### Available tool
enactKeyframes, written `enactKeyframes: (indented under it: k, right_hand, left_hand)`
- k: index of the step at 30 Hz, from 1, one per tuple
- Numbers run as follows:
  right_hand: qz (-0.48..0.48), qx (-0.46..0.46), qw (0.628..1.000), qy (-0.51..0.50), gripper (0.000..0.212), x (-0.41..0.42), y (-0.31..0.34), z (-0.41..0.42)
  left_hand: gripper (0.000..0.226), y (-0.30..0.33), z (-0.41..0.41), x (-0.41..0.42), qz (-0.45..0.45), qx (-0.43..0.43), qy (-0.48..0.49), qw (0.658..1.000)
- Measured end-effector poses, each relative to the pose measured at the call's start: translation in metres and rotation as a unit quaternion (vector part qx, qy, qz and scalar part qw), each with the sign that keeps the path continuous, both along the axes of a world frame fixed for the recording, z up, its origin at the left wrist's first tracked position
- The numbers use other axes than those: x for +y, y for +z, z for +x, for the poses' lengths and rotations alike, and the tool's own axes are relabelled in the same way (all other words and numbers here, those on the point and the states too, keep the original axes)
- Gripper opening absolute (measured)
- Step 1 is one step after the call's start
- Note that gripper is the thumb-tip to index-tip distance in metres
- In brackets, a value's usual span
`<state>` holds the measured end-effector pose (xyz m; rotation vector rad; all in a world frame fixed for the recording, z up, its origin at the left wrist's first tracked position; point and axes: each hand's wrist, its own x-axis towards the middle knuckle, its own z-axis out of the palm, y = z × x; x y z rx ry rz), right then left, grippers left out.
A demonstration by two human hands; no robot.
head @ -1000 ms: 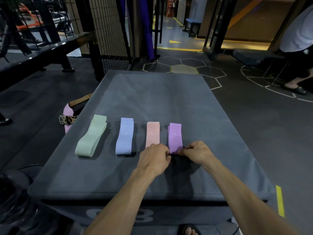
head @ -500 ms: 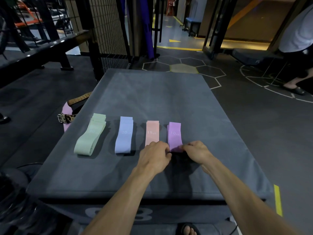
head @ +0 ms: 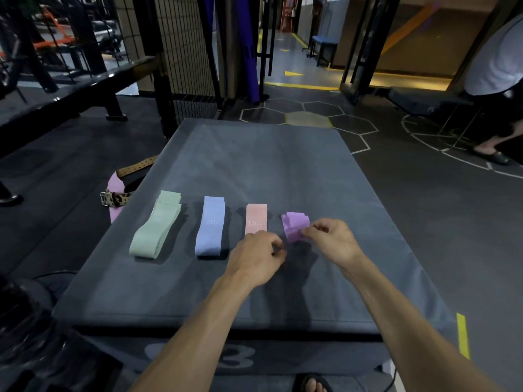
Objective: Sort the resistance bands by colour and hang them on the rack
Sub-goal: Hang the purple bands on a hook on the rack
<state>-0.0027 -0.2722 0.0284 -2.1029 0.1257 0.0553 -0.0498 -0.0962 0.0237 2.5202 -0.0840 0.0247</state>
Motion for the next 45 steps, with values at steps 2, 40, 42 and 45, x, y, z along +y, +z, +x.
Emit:
enactKeyframes:
  k: [2, 40, 42, 45]
  right_hand:
    - [0.019, -0.033, 0.998, 0.042, 0.012, -0.002, 0.029, -0.010]
    - [0.055, 0.071, 0.410, 0.907, 0.026, 0.339, 0.218, -0.499]
    - [0.038, 0.061, 0.388, 0.919, 0.025, 0.343, 0.207, -0.525]
    - [0.017, 0.065, 0.368, 0.927, 0.030, 0.350, 0.192, -0.557]
  left_hand:
    - [0.011, 0.014, -0.008, 0.014, -0.018, -0.009, 0.015, 1.000]
    - [0.036, 0.200, -0.681, 0.159, -0.179, -0.148, 0.396, 0.889]
    - [0.036, 0.199, -0.708, 0.157, -0.139, -0.156, 0.399, 0.893]
    - [0.040, 0.201, -0.745, 0.161, -0.118, -0.159, 0.425, 0.883]
